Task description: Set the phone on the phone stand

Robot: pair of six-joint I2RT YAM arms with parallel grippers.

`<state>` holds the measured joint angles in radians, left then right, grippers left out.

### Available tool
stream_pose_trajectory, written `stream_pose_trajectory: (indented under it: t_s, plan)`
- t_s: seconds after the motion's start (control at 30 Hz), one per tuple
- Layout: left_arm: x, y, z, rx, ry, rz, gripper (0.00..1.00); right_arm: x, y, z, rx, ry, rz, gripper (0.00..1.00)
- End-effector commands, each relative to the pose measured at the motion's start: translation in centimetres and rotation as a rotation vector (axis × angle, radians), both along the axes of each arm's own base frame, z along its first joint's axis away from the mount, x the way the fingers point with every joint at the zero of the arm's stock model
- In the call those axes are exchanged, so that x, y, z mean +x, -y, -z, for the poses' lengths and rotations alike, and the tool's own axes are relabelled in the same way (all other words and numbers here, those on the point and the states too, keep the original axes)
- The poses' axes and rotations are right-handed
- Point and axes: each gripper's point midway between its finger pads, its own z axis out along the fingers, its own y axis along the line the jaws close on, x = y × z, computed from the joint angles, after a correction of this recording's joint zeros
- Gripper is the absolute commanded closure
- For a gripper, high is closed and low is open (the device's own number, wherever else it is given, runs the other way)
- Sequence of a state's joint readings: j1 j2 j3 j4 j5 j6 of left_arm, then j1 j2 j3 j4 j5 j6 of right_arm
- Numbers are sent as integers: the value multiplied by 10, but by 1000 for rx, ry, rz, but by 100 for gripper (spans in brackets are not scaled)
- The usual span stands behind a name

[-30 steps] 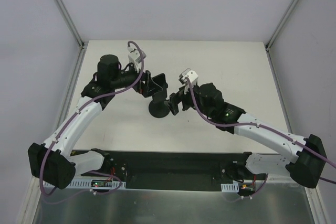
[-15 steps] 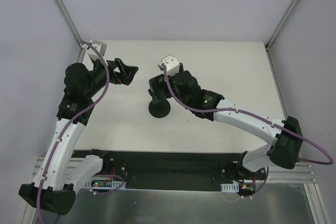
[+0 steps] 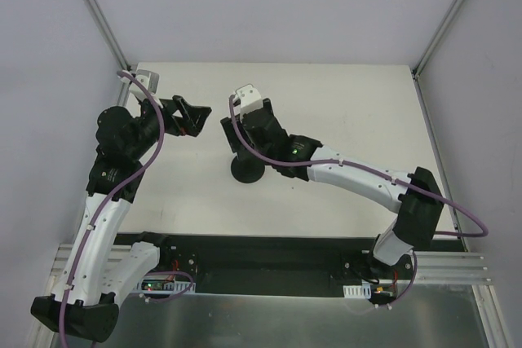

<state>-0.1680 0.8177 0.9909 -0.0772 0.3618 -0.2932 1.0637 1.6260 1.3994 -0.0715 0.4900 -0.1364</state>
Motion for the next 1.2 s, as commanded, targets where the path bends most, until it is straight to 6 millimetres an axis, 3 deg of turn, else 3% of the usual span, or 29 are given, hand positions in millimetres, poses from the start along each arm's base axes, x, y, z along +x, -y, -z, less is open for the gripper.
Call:
stream_pose_trajectory:
  t_s: [0.0,0.13,0.17,0.2,0.27,0.4,0.5,0.6,0.63,0.67,0.7,0.73,0.77,0.87,0.9,0.93,0.97,1.0,1.03,1.17]
  plan:
    - [0,1,-13,-21,47,10,1,10,6,-29,57,60,113,34]
    - [-1,3,-14,-24,48,24,1,16,13,-40,78,105,161,59]
    - [-1,3,-14,-24,45,24,1,20,14,-46,94,126,178,67]
    - [-1,3,-13,-23,42,22,1,23,17,-52,89,148,193,82]
    - [0,3,-12,-23,40,20,1,36,27,-62,91,180,247,98]
    - [1,4,-10,-27,28,28,1,66,49,-81,116,225,319,99]
    - [2,8,-8,-38,13,49,1,101,69,-93,117,259,360,99]
    - [2,12,-7,-43,1,73,1,140,91,-107,98,297,409,99]
    - [2,13,-6,-43,-2,79,1,161,100,-97,71,294,429,99]
    - [3,14,-4,-46,-10,79,1,173,106,-112,85,319,440,99]
    - [6,14,-1,-46,-23,77,1,184,110,-113,88,321,443,99]
    - [7,15,0,-49,-33,78,1,205,121,-98,68,297,452,99]
    - [8,15,2,-49,-42,79,1,216,126,-116,109,314,467,99]
    - [12,17,6,-49,-61,88,1,256,143,-96,94,274,483,99]
    - [14,18,9,-50,-73,95,1,264,147,-115,140,288,489,99]
    - [15,17,10,-48,-75,94,1,284,154,-96,129,260,496,99]
    - [16,17,11,-48,-80,95,1,294,157,-96,146,265,503,99]
    - [18,18,14,-47,-91,101,1,301,161,-112,170,287,509,99]
    - [20,18,17,-48,-99,102,1,317,166,-94,156,272,518,99]
    - [25,21,23,-53,-131,117,1,344,175,-100,199,295,514,99]
